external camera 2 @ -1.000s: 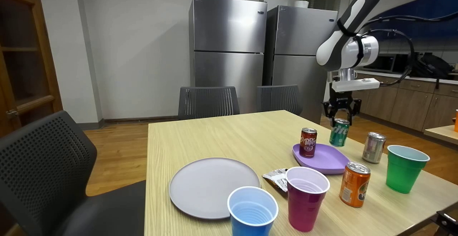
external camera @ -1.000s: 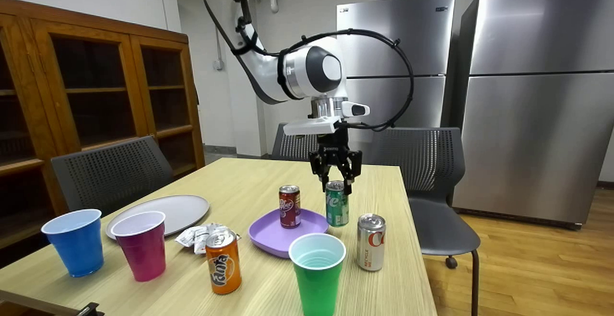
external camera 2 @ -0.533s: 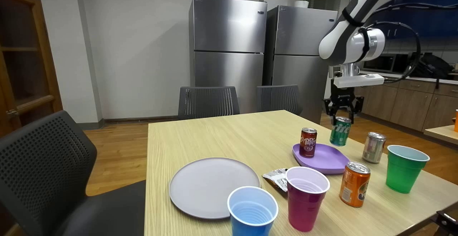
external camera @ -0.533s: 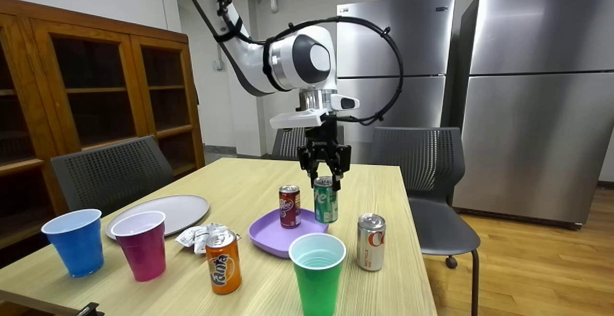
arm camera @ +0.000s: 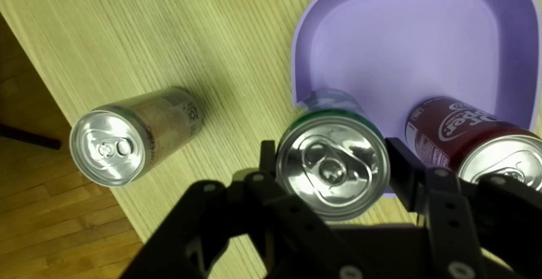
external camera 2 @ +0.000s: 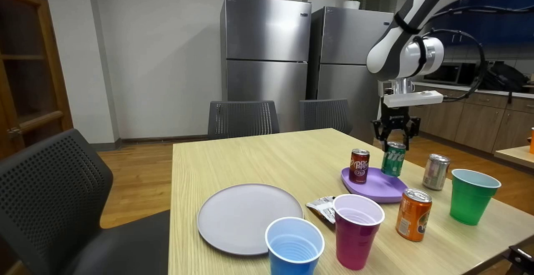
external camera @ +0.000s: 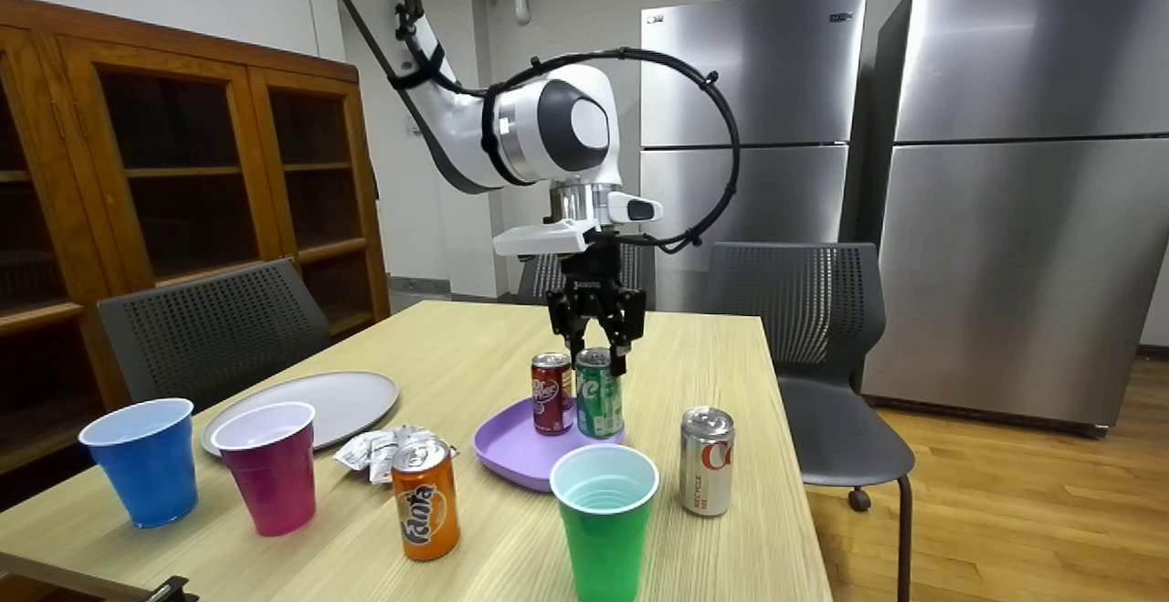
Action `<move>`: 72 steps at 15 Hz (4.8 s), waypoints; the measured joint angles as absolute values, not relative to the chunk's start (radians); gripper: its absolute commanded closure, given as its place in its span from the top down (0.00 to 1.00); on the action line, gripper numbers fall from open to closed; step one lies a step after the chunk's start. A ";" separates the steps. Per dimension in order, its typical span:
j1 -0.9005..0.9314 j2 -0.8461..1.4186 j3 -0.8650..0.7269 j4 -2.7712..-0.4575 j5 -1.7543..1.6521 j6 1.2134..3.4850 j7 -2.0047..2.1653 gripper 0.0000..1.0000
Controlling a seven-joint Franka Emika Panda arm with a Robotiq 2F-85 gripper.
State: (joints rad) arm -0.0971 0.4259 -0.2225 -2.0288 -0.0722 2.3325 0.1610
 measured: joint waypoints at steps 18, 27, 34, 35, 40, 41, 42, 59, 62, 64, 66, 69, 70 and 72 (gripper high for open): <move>-0.093 0.492 -0.203 -1.992 -0.058 2.332 0.241 0.40; -0.093 0.539 -0.203 -1.935 -0.036 2.332 0.255 0.40; -0.094 0.566 -0.204 -1.900 -0.025 2.331 0.259 0.92; -0.094 0.569 -0.204 -1.896 -0.025 2.329 0.259 0.94; -0.094 0.570 -0.205 -1.881 -0.025 2.326 0.258 1.00; -0.094 0.569 -0.206 -1.879 -0.025 2.326 0.258 1.00; -0.095 0.566 -0.207 -1.879 -0.025 2.327 0.258 1.00; -0.096 0.285 -0.246 -2.129 -0.049 2.336 0.256 1.00; -0.100 0.237 -0.256 -2.201 -0.074 2.342 0.257 1.00; -0.103 0.209 -0.263 -2.246 -0.096 2.347 0.257 1.00; -0.108 0.181 -0.267 -2.288 -0.118 2.351 0.259 1.00; -0.113 0.138 -0.276 -2.348 -0.157 2.352 0.270 1.00; -0.115 0.124 -0.277 -2.368 -0.173 2.353 0.277 1.00; -0.119 0.096 -0.279 -2.408 -0.203 2.353 0.295 1.00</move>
